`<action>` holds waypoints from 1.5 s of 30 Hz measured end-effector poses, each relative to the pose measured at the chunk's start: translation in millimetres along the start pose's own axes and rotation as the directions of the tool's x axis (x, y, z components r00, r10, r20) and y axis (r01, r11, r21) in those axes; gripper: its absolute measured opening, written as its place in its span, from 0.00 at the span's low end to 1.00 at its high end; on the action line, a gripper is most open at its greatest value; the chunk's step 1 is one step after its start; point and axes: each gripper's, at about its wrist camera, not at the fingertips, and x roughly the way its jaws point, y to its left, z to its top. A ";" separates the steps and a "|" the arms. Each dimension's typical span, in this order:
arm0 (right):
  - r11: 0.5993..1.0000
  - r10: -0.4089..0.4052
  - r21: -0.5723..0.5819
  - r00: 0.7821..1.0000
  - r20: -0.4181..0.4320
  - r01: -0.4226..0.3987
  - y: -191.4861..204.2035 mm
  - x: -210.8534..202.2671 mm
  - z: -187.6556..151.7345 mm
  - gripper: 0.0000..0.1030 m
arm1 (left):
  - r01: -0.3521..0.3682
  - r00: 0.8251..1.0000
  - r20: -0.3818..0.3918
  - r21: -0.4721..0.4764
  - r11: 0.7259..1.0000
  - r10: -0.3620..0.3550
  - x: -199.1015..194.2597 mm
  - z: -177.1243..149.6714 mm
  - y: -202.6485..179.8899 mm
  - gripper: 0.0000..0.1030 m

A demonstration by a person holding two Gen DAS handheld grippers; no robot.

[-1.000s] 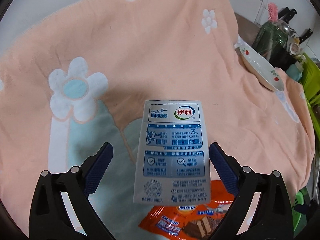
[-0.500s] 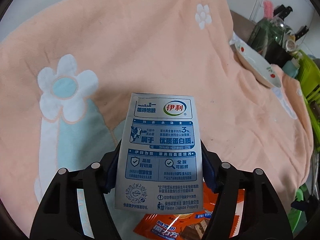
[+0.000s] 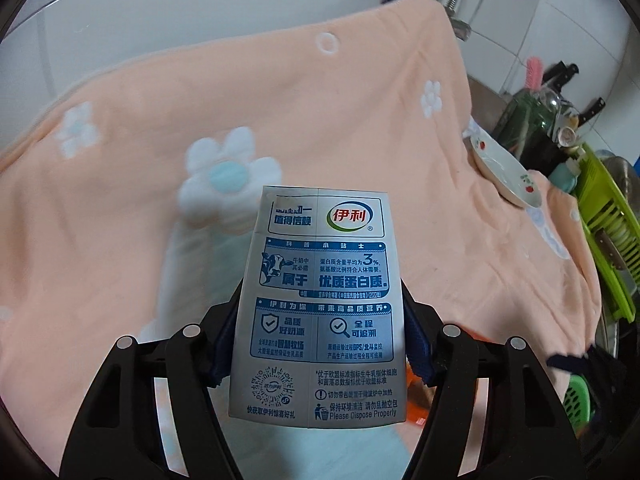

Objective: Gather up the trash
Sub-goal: 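Grasp the orange Ovaltine wafer packet with the right gripper while the left gripper holds the carton, then drop the wafer packet into the green basket while the left gripper drops the carton in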

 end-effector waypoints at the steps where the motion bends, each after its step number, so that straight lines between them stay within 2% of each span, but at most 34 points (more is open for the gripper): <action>1: 1.000 0.009 -0.013 1.000 -0.008 -0.009 3.5 5.4 6.0 0.87 | -0.003 1.000 0.002 -0.008 1.000 0.003 -5.1 -3.0 6.5 0.64; 7: 0.990 0.045 -0.129 0.998 -0.044 -0.051 28.6 34.9 34.2 0.89 | -0.001 1.000 0.018 -0.044 0.999 0.002 -23.5 -13.3 27.9 0.64; 14: 0.973 0.034 -0.225 0.995 -0.093 -0.054 44.8 70.0 52.0 0.90 | -0.002 0.999 0.045 -0.072 0.997 0.005 -43.7 -23.1 50.4 0.64; 21: 0.961 0.019 -0.269 0.985 -0.173 -0.065 50.3 109.1 58.4 0.90 | 0.005 0.999 0.049 -0.081 0.997 -0.001 -50.2 -31.8 61.6 0.64; 28: 0.966 -0.032 -0.260 0.983 -0.180 -0.016 44.7 126.2 60.3 0.89 | 0.017 0.999 0.039 -0.083 0.996 -0.014 -48.2 -39.7 63.6 0.64; 30: 0.964 -0.046 -0.265 0.983 -0.178 -0.003 44.5 125.6 58.3 0.85 | 0.021 0.999 0.035 -0.084 0.996 -0.018 -47.7 -42.9 63.5 0.64; 32: 0.959 -0.068 -0.282 0.982 -0.175 0.016 48.4 127.2 59.9 0.76 | 0.024 0.999 0.032 -0.083 0.996 -0.022 -47.5 -46.1 62.7 0.64; 37: 0.967 -0.061 -0.255 0.983 -0.173 0.015 46.5 116.3 57.0 0.54 | 0.046 0.999 0.028 -0.086 0.995 -0.044 -50.5 -53.9 59.8 0.64; 40: 0.972 -0.066 -0.233 0.982 -0.178 0.023 47.2 108.1 53.6 0.49 | 0.056 0.998 0.032 -0.083 0.995 -0.054 -56.0 -58.1 56.7 0.64; 45: 0.982 -0.042 -0.187 0.987 -0.153 0.012 50.1 88.4 46.4 0.48 | 0.080 0.996 0.039 -0.076 0.994 -0.077 -67.0 -67.7 46.5 0.64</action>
